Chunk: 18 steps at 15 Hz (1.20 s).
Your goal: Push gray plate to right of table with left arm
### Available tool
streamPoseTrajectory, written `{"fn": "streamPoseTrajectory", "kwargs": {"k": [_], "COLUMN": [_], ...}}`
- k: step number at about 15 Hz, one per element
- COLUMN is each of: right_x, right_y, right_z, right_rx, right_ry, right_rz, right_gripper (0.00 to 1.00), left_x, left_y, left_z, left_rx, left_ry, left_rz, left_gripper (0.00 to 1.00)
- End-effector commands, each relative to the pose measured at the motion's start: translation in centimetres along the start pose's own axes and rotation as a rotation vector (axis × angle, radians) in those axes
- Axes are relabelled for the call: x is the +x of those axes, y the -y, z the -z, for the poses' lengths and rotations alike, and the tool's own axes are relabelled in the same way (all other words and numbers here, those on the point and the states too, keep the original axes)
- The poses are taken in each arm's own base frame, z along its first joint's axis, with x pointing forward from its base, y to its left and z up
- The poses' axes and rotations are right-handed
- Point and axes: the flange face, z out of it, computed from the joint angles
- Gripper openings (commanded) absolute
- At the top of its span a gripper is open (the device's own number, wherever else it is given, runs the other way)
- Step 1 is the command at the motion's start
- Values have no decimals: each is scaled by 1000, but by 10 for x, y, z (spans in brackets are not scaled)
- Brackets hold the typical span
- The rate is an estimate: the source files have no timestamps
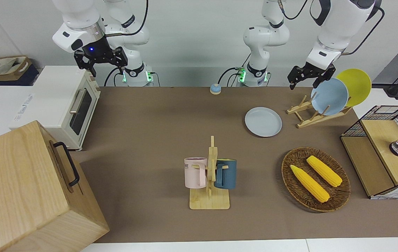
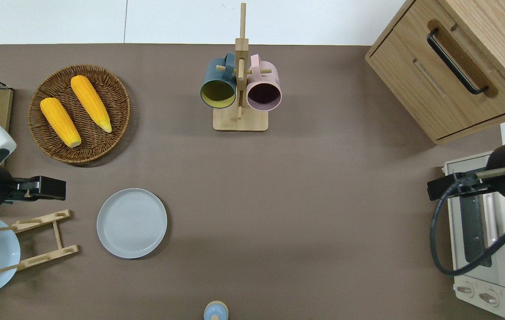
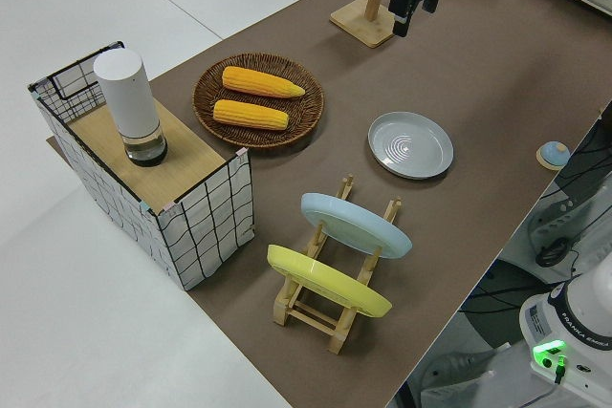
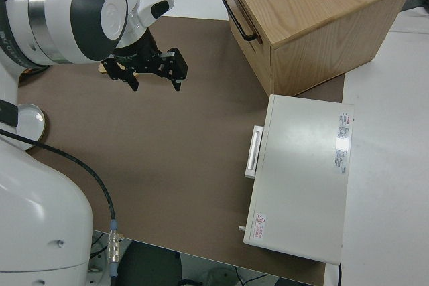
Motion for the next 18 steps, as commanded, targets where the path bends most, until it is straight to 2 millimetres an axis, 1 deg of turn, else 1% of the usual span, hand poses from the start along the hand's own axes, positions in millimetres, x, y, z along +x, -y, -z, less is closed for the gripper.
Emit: {"fn": "streamPoseTrajectory", "kwargs": {"k": [1,10,13,18], "right_x": [-3,-3,-3,-3], "right_y": [-1,-1,-1,-1], "right_z": [4,4,4,4], "right_rx": [4,4,4,4], "right_ry": [4,4,4,4], "right_rz": [-15,-16,-15,-16], "right_gripper": [983,983,983,983], "left_x": [2,0,-2,-17], "left_y": [-9,-10,-9,-6], "left_z": [9,9,4,-18], "left_rx": [-8,-12,-13,-35], "left_ry": [-13,-12,1,40], "left_rz": [-14,-10,-4,-1], "left_gripper": [991,993,993,993]}}
